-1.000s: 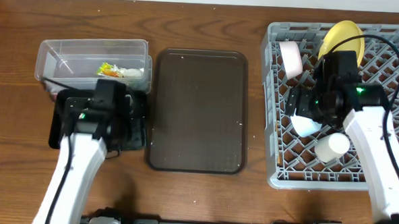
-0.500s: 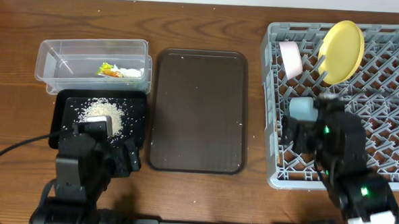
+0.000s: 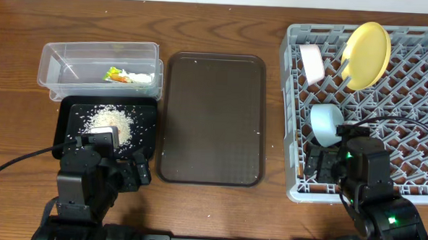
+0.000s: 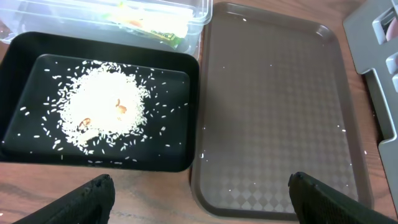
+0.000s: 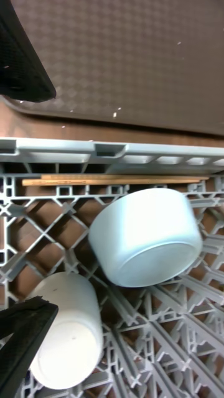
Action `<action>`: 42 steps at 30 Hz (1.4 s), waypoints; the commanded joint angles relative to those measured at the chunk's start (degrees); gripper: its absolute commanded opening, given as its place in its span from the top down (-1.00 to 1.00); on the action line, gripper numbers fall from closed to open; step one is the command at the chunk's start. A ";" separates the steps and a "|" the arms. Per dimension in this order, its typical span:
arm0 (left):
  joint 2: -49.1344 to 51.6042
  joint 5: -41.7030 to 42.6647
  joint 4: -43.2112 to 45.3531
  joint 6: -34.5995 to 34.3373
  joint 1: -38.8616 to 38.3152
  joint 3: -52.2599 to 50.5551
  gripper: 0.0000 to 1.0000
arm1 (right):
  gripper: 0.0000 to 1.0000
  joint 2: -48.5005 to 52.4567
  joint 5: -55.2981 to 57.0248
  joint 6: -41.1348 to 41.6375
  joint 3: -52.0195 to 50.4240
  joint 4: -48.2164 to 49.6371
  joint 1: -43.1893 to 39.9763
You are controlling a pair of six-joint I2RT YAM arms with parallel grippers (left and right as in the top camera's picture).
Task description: Sort waste into correct bins and load items into the dishwasher rack
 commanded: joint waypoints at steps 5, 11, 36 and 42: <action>-0.20 -1.09 -0.15 0.76 0.24 -0.57 -0.85 | -0.99 -0.02 0.94 0.11 -0.44 -0.87 0.42; -0.20 -1.09 -0.15 0.76 0.24 -0.57 -0.85 | -0.98 -0.02 0.94 0.11 -0.44 -0.92 0.42; -0.20 -1.09 -0.15 0.76 0.24 -0.57 -0.86 | -0.99 -32.02 -1.01 -11.08 -21.38 23.98 -14.08; -0.20 -1.09 -0.15 0.76 0.24 -0.57 -0.87 | -0.98 -41.55 -1.01 -11.08 -32.41 36.00 -14.23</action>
